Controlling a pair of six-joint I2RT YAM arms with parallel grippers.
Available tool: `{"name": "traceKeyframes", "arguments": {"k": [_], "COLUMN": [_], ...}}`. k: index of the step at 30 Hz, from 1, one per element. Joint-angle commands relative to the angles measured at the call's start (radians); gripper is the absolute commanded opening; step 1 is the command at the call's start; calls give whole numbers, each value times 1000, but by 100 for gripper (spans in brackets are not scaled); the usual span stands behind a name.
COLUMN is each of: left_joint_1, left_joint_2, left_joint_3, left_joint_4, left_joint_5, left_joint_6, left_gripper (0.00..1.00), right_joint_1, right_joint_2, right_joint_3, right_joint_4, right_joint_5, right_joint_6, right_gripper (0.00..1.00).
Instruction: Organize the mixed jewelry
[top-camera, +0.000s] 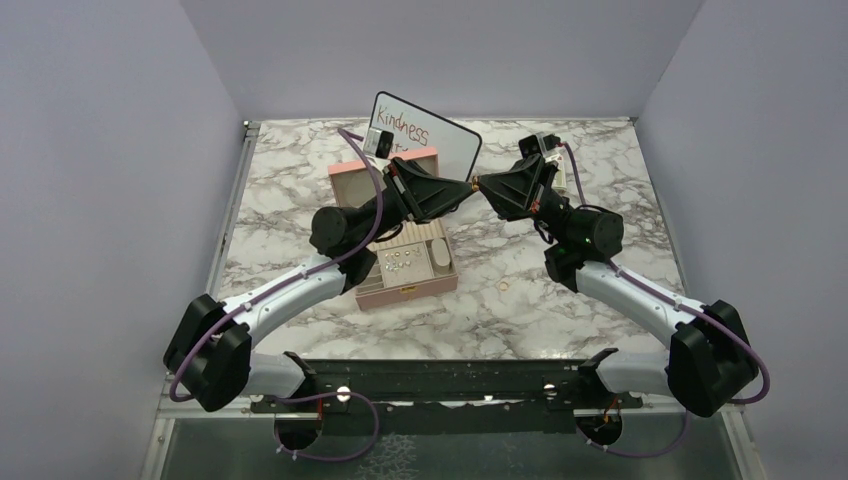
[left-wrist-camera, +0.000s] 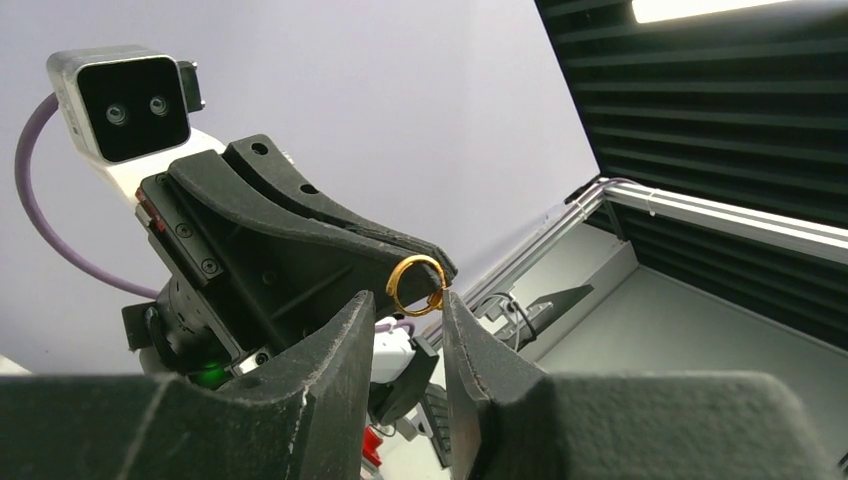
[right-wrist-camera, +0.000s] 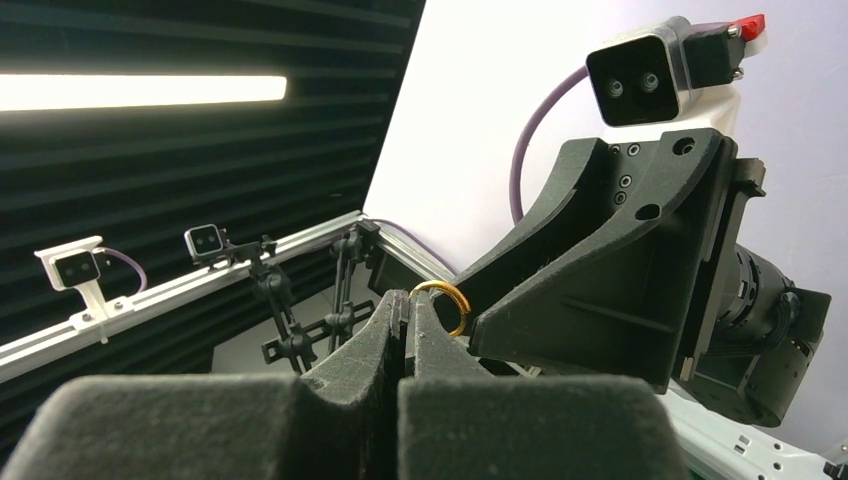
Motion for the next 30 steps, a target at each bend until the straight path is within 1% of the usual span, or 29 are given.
{"name": "traceKeyframes", "arguments": {"k": [1,8,12,18,21,25,26,27,29,30], "left_joint_1": [-6,-6,-6,-6,-6,-7,-6,-6,-6,-6], "left_joint_2": [2,10,12,5,-3,-22,-31,-44,-77,-96], "left_joint_3": [42,67,64,58,51,35,28,20,-5,-18], "left_joint_4": [61,71,70,71,64,42,28,8,-42,-77], "left_joint_5": [21,27,28,24,18,5,-1,-9,-39,-55], "left_joint_6": [0,0,2,16,31,62,77,96,143,168], "left_gripper": [31,30,26,11,0,0,0,0,0,0], "right_joint_1": [5,5,5,5,5,5,5,5,5,5], "right_joint_2": [0,2,3,-5,-11,-32,-41,-50,-76,-95], "right_joint_3": [1,-14,-17,-39,-48,-66,-75,-87,-109,-120], "right_joint_4": [45,57,60,59,59,37,25,19,-9,-35], "right_joint_5": [-21,-16,-13,9,19,27,29,33,41,43], "right_joint_6": [13,30,32,29,24,2,-6,-21,-56,-83], "right_gripper": [1,1,1,1,1,2,6,13,30,37]}}
